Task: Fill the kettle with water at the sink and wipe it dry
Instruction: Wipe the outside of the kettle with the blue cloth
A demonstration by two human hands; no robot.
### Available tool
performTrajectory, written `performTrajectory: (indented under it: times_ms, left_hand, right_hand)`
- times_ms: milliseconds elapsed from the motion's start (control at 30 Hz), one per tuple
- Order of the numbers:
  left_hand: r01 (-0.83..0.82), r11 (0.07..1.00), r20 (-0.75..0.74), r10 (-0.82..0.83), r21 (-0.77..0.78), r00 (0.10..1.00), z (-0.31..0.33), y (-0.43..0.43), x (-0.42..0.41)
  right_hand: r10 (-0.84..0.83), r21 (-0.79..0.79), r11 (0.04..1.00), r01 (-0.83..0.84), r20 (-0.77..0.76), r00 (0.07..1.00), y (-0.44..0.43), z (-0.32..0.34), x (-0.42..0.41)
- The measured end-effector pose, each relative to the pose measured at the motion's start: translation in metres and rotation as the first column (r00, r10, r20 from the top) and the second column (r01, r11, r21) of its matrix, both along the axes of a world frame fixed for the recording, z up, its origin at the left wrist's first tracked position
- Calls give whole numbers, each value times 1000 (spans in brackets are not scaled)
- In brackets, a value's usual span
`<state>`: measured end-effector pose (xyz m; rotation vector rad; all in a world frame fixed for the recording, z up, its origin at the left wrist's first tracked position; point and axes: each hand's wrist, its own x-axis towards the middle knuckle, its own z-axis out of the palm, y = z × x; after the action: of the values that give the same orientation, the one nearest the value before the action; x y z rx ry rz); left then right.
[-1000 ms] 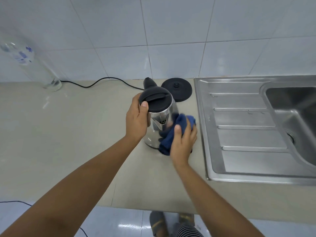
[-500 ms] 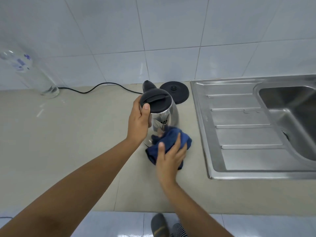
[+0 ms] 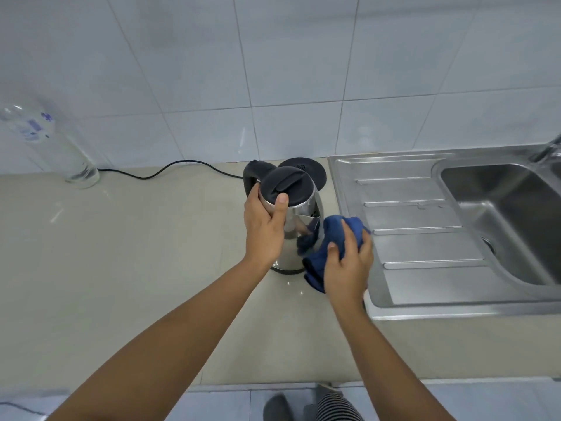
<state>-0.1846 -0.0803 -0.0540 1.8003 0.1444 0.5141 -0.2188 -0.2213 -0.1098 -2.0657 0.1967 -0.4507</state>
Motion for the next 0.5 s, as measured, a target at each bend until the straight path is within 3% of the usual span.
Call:
performTrajectory:
  times_ms: [100,200,333,500]
  left_hand:
    - [-66,998,-75,65,-18,995,0,-13,2]
    - [-100,994,-116,94,-42,989,-2,-17,4]
    - [-55,997,-105,49,-57,993,-4,-8,3]
    - [-41,999,-114,44,33,993,-9,6,2]
  right_hand:
    - [-93,-280,958,66,-84,992,-35,15,11]
    - [-168,-477,878,29,-250,954,-72,20,28]
    - [-177,-560,822,-108,-430,885,-96,4,41]
    - [-153,-654,725,-218,-460,875,-93,-40,25]
